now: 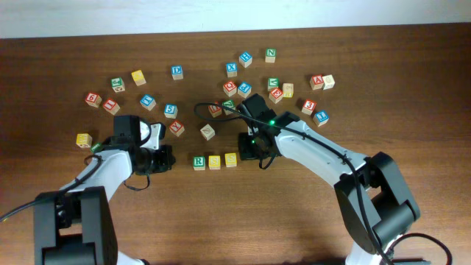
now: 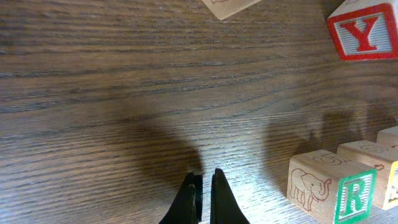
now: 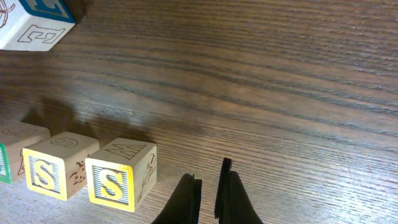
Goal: Spell out RSS
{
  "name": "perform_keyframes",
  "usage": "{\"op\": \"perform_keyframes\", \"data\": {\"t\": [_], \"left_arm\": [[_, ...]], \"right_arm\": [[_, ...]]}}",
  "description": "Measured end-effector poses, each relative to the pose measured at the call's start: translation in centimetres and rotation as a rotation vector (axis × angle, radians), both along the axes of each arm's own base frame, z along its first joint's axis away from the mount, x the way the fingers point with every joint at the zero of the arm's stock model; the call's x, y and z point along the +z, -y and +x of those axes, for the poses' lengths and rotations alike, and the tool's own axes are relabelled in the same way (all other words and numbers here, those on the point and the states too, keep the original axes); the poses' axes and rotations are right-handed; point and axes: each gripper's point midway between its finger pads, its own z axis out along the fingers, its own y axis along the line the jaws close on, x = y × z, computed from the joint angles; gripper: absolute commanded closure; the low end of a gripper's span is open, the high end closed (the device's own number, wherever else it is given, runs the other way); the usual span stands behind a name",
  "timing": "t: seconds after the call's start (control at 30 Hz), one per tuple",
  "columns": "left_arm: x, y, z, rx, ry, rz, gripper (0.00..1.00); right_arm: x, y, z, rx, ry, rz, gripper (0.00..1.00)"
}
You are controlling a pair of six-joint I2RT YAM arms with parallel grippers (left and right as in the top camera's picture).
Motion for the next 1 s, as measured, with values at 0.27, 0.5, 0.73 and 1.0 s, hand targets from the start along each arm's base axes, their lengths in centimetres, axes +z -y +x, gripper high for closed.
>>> {"op": "perform_keyframes", "data": {"t": [0.27,0.5,0.73,1.0], "left_arm": [[-0.1,2.6,0.1,-0.052,0.005,-0.053,1.0],[-0.2,3.2,-0.1,-0.053,-0.006,-0.066,1.0],[-0.3,3.3,-0.4,-0.04,-0.026,-0.08,1.0],[-0.3,3.7,-0.7,-0.021,-0.044,-0.113,1.0]], "right_arm": [[-1.4,-0.5,-0.8,0.015,-0.054,0.012,0.96],[-1.6,-0.6,-0.9,0.018,-0.058,0.011,0.96],[-2.6,-1.8,-1.5,0.051,-0.065,0.011,0.96],[-2.5,-2.7,-1.9,0.07,-0.071,0.033,0.96]]}}
